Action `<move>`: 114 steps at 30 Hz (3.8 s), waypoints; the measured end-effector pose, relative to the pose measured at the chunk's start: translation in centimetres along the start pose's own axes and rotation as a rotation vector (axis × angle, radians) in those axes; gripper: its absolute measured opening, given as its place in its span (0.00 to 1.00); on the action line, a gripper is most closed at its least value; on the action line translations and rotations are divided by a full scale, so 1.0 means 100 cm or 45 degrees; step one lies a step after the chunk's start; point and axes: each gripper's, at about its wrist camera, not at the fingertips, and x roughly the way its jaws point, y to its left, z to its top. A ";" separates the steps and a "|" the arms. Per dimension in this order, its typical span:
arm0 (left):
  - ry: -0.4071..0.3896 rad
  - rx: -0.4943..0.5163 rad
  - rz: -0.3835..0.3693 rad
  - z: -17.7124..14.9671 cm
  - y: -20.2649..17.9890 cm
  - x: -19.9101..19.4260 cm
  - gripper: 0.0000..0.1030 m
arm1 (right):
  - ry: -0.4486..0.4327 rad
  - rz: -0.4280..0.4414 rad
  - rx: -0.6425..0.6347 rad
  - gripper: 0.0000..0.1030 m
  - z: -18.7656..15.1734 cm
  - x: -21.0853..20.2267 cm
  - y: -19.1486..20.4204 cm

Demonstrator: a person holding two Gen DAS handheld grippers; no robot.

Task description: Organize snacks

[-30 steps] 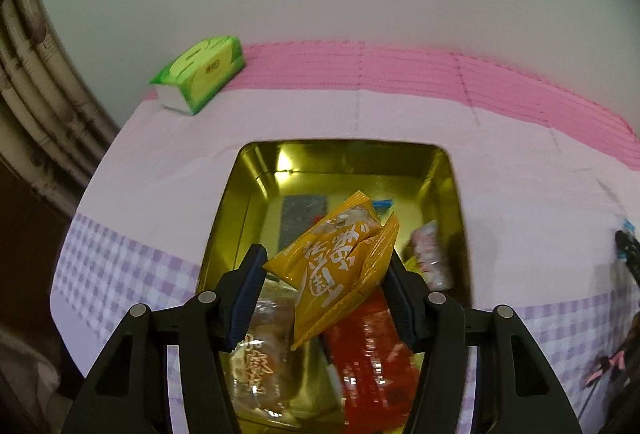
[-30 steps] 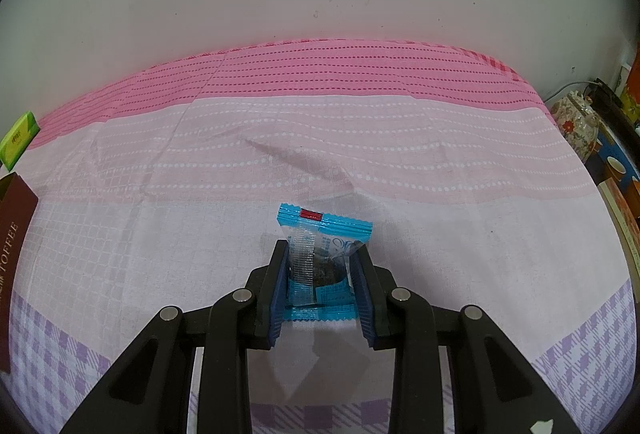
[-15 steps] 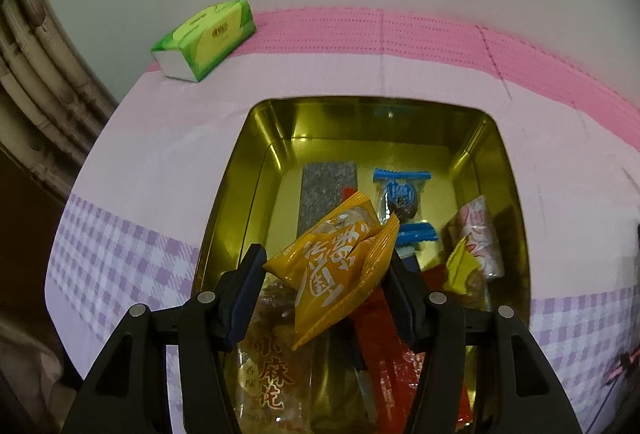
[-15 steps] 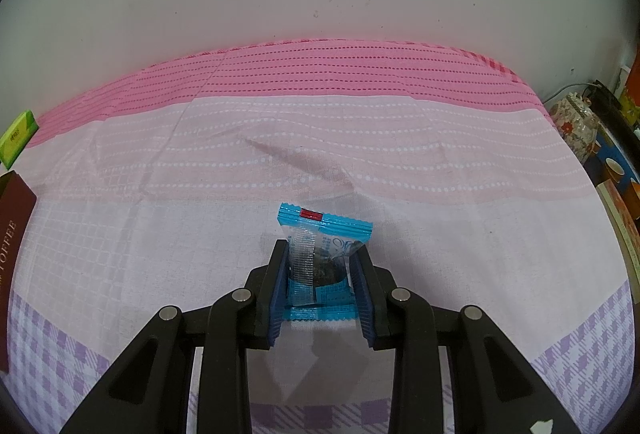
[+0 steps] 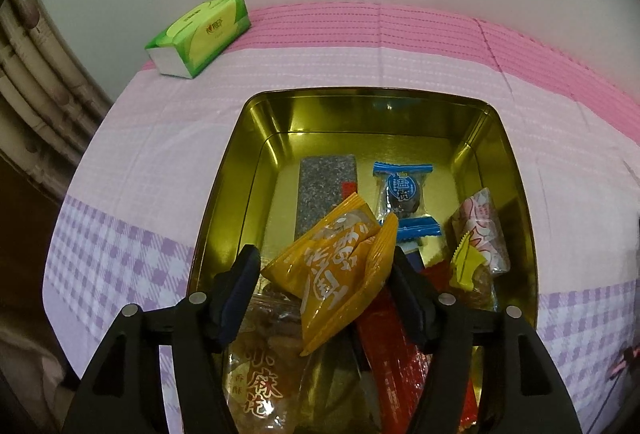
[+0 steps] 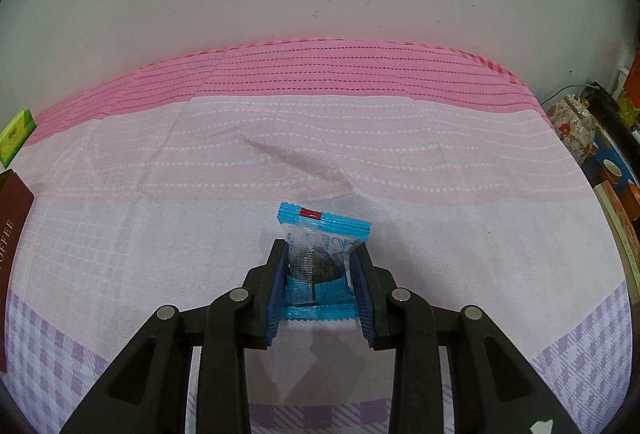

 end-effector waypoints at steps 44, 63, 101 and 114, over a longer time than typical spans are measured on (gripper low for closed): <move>-0.220 -0.014 0.024 -0.033 0.053 -0.069 0.72 | 0.017 0.024 0.011 0.25 0.001 -0.021 0.023; -0.184 -0.142 0.083 -0.039 0.088 -0.069 0.75 | -0.037 0.544 -0.365 0.25 0.000 -0.099 0.219; -0.114 -0.225 0.073 -0.060 0.110 -0.068 0.77 | 0.071 0.561 -0.601 0.35 -0.025 -0.076 0.339; -0.114 -0.130 0.105 -0.062 0.092 -0.075 0.77 | 0.088 0.550 -0.533 0.83 -0.044 -0.129 0.317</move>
